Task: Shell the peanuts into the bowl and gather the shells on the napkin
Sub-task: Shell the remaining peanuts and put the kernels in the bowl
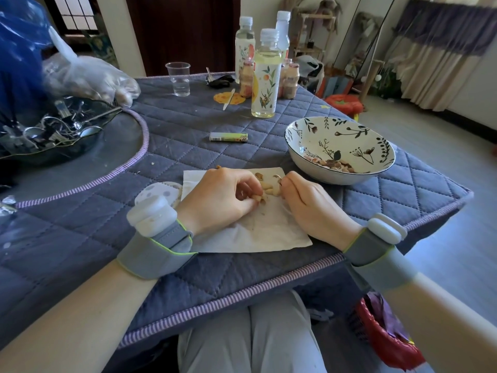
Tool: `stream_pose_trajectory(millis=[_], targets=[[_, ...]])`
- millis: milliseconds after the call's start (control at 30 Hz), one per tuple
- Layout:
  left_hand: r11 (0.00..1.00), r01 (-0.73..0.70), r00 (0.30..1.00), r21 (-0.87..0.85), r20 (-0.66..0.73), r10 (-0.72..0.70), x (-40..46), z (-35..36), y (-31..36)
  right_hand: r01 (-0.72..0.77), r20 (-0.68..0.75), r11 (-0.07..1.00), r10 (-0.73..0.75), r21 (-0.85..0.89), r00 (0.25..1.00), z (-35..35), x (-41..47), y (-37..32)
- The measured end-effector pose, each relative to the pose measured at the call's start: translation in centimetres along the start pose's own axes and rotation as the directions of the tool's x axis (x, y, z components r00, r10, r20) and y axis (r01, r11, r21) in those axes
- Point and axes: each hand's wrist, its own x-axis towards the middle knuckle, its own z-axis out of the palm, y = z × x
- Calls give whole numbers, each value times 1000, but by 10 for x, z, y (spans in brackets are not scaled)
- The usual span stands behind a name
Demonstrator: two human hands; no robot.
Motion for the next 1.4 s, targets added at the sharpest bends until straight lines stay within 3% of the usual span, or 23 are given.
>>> stream_pose_trajectory(millis=[267,633,1133,1400], targets=[[1000,-10,1000,-9,6,10,-1,-4,5,6,-5,1000,-6,-3,1000,1,1,0],[976,103,993,-191,-37,-112,5,-20,-14,-1,-2,999,1,-52,1000,-1,3,-3],[985,36,991,-170,134,-13,3,-7,-7,-21,-80,1000,19,-21,997,3,3,3],[983,32,994,-182,107,-12,3,-8,-6,-27,-77,999,24,-28,997,3,3,4]])
